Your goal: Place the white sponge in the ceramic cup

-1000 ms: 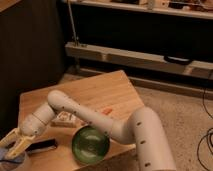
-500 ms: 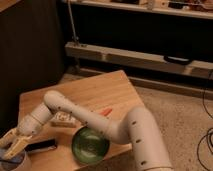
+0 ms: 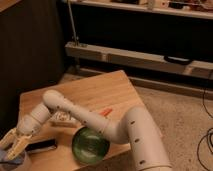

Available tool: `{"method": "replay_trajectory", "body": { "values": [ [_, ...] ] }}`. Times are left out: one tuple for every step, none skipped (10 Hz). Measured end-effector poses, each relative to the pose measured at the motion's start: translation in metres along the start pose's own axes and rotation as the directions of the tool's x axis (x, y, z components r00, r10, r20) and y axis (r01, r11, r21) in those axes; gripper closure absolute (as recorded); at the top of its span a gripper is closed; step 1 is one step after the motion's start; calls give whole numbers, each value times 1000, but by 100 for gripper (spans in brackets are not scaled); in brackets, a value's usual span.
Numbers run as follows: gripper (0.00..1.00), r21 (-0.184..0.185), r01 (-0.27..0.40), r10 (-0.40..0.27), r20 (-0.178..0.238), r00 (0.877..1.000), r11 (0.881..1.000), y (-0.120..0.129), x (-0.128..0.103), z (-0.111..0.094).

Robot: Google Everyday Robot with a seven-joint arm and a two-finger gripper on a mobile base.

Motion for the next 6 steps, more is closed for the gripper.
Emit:
{"method": "replay_trajectory", "body": {
  "values": [
    [20,2,0,0,-1,1000,1000,2,0,2],
    [20,1,2,-2,0,1000,1000,4,1,3],
    [20,-4,1,-1,-1,1000,1000,6,1,4],
    [20,-7,0,0,0,1000,1000,7,2,5],
    [20,-10,0,0,0,1000,1000,8,3,6],
    [20,-15,3,-3,3,1000,1000,8,3,6]
  ]
}}
